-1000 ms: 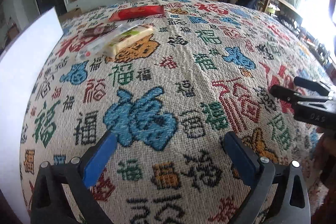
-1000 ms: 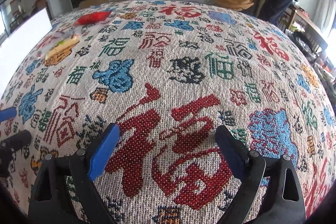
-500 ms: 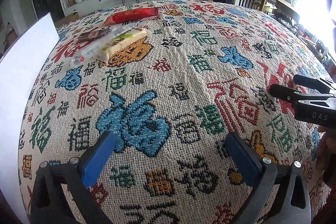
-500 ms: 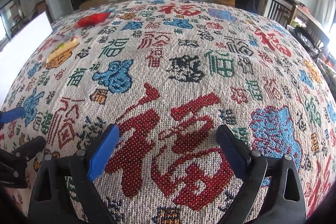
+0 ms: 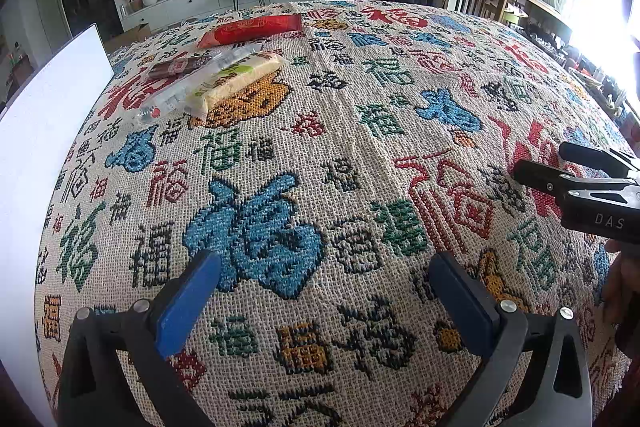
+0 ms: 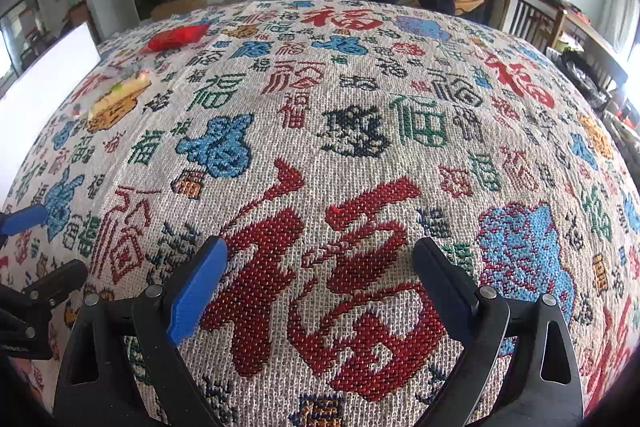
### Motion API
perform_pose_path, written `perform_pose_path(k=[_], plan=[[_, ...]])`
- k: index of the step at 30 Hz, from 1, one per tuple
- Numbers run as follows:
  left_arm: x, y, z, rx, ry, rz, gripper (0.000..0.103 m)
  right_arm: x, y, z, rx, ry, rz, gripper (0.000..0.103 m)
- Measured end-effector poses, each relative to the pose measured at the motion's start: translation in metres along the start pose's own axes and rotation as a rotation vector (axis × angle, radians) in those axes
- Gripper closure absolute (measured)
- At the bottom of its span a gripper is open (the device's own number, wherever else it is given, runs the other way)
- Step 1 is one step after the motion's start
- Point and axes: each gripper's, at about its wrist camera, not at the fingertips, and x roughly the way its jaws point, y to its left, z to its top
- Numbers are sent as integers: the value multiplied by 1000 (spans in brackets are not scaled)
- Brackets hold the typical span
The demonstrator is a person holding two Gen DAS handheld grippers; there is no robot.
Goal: Organize snacks
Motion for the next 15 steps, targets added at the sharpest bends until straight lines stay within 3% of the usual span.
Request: perform_pose_path(k=[15], plan=[[2,-1,1,1,0,1,0,0,0,0,0,-1,0,7]])
